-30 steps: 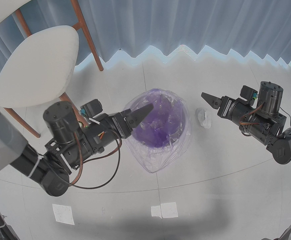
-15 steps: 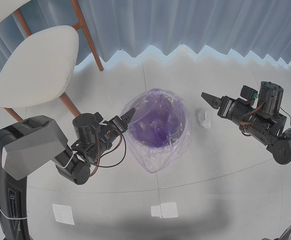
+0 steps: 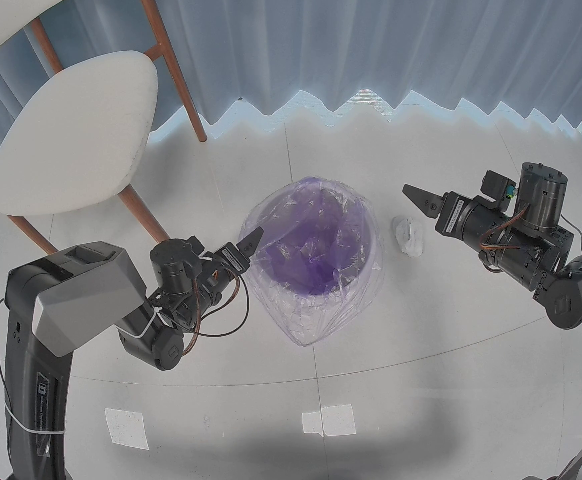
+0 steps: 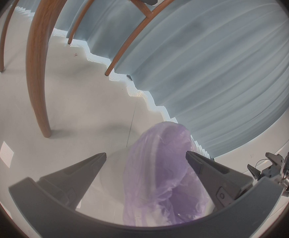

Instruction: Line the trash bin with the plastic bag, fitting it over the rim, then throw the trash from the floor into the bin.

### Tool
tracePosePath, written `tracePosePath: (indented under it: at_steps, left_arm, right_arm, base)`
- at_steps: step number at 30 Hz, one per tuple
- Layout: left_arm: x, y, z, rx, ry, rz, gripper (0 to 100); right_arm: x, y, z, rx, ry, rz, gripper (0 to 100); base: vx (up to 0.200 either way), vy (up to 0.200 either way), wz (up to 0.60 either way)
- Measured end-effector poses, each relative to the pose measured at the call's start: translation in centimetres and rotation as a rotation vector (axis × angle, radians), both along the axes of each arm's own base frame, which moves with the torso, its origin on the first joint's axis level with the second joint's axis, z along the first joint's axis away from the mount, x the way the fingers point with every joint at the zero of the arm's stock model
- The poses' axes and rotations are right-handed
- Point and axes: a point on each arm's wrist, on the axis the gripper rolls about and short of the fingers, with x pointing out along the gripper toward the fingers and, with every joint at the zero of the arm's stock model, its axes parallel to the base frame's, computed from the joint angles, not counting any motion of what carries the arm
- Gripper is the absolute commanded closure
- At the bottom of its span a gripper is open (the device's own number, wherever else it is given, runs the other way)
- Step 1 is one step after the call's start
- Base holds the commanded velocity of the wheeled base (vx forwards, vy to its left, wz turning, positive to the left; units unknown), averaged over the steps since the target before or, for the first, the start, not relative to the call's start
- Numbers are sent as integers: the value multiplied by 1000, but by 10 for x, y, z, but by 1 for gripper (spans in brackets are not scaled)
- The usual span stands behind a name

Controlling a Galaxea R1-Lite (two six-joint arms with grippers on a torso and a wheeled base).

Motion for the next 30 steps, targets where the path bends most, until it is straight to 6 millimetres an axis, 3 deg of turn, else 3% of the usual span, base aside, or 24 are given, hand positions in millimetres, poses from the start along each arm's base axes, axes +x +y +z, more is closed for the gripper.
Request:
tracePosePath:
  at_steps: [1, 17, 30]
  left_arm:
    - [2, 1, -1, -3, -7, 4, 100]
    - [10, 7, -14, -3, -4, 20, 100]
    - [24, 10, -38, 6, 20, 36, 100]
  right_arm:
    - [0, 0, 0, 0, 1, 0, 0]
    - [0, 0, 0, -1, -1, 2, 0]
    - [-1, 1, -2, -5, 5, 4, 0]
  base:
    - [0, 0, 0]
    - [0, 0, 0]
    - [0, 0, 0]
